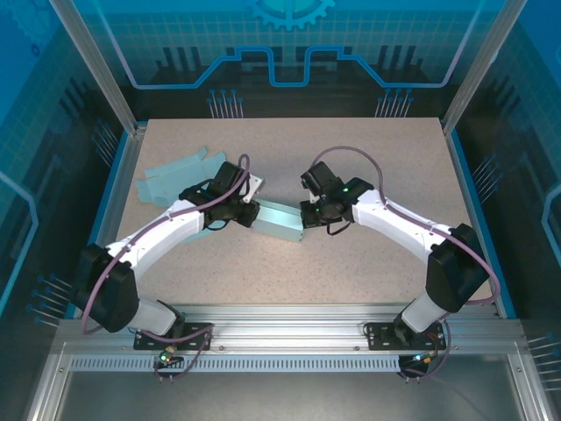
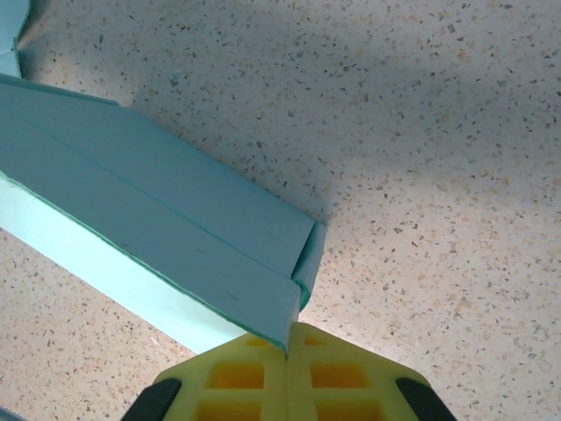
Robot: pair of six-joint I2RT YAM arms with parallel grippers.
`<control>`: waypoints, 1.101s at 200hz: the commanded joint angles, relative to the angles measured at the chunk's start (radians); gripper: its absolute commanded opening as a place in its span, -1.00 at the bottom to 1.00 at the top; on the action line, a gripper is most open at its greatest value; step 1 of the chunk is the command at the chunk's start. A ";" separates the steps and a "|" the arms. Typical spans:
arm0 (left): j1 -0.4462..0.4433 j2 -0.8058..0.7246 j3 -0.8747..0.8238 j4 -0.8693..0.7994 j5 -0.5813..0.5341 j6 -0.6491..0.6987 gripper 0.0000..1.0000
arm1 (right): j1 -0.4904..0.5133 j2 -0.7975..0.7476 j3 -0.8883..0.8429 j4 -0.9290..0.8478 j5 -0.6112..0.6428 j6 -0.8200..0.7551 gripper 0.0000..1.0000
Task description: Fold the paper box
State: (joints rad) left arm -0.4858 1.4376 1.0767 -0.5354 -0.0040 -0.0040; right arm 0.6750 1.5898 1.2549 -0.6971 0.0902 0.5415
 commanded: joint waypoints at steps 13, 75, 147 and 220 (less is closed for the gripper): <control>0.002 0.021 0.009 -0.019 0.044 -0.056 -0.74 | 0.013 0.021 0.041 -0.007 -0.004 -0.014 -0.85; 0.002 0.076 0.013 -0.021 -0.071 -0.025 -0.82 | 0.009 0.050 0.052 0.025 -0.045 0.000 -0.85; 0.000 0.087 -0.008 0.005 -0.026 -0.035 -0.90 | 0.007 0.065 0.067 0.078 -0.114 0.035 -0.84; -0.001 0.103 -0.018 0.006 -0.034 -0.033 -0.95 | 0.005 0.091 0.083 0.064 -0.121 0.056 -0.65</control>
State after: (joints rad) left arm -0.4725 1.5082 1.0775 -0.5041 -0.0948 -0.0280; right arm 0.6647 1.6562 1.3113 -0.6659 0.0219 0.5877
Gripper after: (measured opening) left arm 0.058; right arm 0.167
